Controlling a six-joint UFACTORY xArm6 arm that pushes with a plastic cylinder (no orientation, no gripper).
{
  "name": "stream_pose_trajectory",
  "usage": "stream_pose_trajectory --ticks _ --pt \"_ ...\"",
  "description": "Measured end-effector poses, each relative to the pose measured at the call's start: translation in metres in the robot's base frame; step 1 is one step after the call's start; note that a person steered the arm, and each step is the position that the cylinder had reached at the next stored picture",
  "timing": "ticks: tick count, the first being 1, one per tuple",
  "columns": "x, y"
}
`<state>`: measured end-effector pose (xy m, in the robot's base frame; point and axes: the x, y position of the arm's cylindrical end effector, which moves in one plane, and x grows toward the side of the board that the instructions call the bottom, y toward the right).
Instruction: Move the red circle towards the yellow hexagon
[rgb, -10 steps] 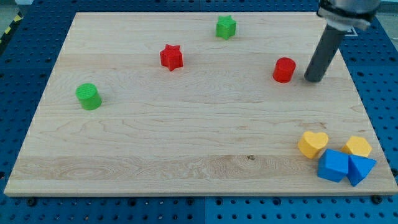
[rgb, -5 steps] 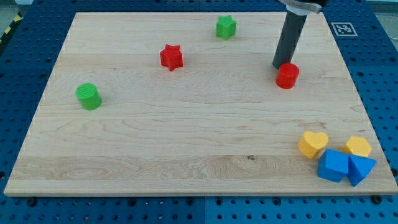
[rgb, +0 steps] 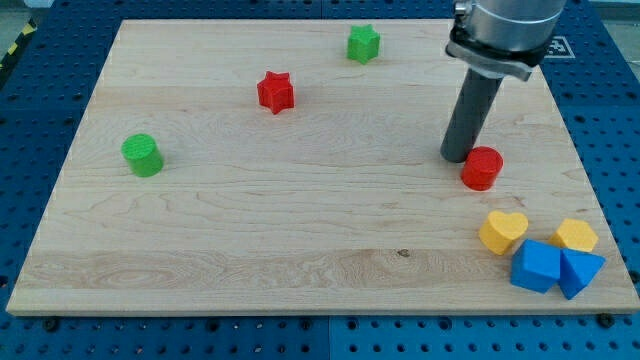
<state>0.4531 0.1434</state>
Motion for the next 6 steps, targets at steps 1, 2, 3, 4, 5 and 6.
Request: stream_pose_trajectory --ticks 1,2,3,4,5,6 --pt "0.002 -0.008" --pt "0.003 0.007" --pt "0.017 0.025" --pt "0.031 0.032" --pt "0.022 0.041" --pt "0.016 0.055"
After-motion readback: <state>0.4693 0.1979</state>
